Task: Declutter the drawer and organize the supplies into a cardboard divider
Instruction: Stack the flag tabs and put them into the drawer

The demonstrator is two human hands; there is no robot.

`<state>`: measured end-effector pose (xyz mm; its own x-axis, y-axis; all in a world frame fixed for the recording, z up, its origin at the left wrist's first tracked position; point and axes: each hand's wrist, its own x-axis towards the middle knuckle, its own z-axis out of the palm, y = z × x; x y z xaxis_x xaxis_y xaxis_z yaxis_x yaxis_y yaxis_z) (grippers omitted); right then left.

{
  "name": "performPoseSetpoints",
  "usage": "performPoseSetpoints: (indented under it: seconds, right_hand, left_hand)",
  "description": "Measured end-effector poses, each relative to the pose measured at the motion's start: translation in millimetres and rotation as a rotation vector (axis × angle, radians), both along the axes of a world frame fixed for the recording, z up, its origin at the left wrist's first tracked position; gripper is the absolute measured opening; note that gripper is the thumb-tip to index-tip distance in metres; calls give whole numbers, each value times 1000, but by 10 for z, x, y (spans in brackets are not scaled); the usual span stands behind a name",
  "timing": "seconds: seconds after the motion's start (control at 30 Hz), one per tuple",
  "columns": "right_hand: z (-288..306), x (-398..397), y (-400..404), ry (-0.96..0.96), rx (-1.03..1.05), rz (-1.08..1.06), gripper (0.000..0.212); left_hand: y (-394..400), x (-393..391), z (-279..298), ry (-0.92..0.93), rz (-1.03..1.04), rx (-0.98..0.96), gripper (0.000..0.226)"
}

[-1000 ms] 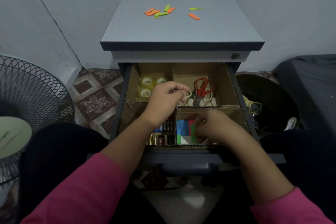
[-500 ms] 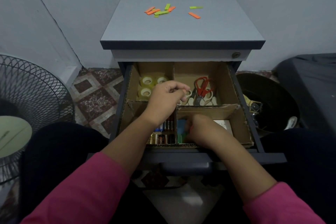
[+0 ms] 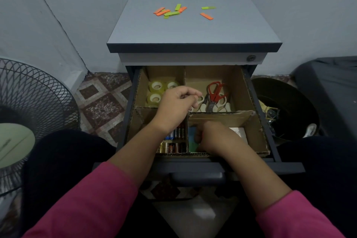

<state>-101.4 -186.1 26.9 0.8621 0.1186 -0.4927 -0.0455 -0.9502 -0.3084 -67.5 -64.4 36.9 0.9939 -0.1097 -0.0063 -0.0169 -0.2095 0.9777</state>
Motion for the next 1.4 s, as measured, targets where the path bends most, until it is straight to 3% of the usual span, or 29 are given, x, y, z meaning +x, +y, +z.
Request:
performPoseSetpoints:
  seconds: [1.27,1.4]
  right_hand:
    - [21,5,-4,10,70,88,23]
    - [-8,-12,-21,-29,106,55,15]
  left_hand:
    - [6,-23,12,5,0,14,18]
    - [11,-21,6,1,3,20,18]
